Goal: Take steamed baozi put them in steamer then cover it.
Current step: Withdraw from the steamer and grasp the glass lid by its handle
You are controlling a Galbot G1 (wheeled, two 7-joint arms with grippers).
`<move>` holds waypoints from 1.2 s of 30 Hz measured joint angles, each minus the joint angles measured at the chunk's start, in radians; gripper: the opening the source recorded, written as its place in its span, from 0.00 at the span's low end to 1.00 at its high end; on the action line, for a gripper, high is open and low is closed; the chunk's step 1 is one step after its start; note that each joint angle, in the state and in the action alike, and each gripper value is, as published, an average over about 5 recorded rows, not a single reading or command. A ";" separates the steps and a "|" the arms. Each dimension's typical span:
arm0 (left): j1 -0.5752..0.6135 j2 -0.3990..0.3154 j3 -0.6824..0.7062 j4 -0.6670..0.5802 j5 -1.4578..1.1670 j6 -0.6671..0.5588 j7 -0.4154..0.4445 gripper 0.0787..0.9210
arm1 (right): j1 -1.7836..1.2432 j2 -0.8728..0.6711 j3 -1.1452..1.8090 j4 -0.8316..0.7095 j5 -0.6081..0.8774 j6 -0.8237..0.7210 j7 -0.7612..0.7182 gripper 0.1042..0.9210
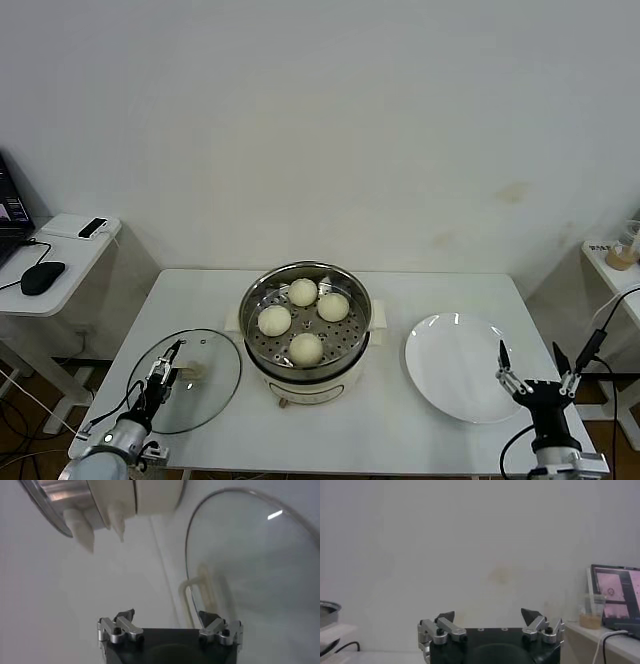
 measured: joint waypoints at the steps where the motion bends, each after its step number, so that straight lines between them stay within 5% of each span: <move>1: -0.009 0.000 0.003 0.006 0.000 0.000 0.000 0.88 | -0.001 0.001 0.001 0.000 -0.002 0.001 0.000 0.88; 13: -0.084 -0.008 0.037 0.073 -0.018 -0.003 0.008 0.84 | -0.006 0.009 0.002 -0.004 -0.018 0.007 0.000 0.88; 36: -0.076 -0.020 0.011 0.084 -0.037 -0.020 -0.014 0.09 | -0.004 -0.005 -0.019 0.004 -0.021 0.008 -0.009 0.88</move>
